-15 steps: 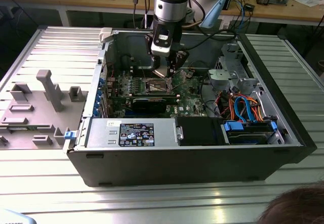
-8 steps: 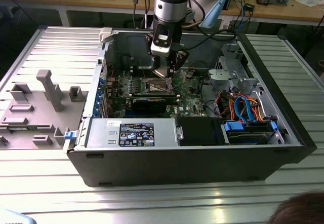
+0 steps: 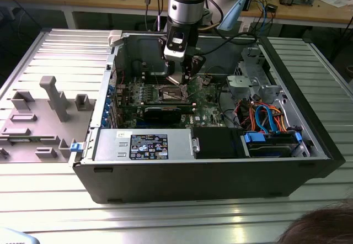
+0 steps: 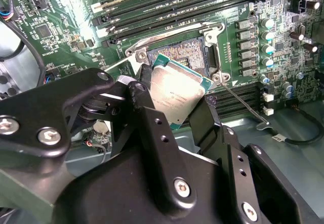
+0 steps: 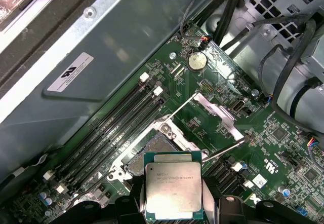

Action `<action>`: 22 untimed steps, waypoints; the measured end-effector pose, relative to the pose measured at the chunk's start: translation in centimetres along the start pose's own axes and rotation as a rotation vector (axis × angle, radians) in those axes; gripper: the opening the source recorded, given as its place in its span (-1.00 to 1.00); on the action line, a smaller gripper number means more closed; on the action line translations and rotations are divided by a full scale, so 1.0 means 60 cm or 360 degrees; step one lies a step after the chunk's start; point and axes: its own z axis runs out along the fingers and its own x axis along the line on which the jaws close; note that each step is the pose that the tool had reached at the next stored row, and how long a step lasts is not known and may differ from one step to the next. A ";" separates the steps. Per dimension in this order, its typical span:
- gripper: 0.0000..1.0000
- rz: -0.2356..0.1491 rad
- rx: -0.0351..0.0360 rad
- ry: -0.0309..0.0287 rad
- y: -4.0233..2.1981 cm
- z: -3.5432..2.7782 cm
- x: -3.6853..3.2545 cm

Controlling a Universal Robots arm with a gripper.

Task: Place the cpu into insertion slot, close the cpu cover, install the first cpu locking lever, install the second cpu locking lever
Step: 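Place the cpu into insertion slot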

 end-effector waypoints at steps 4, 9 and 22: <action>0.08 0.0007 0.0000 0.00000 0.000 0.000 0.000; 0.08 0.0016 0.0000 0.00000 0.000 0.001 0.000; 0.08 0.0034 0.0000 0.00001 0.000 0.001 0.000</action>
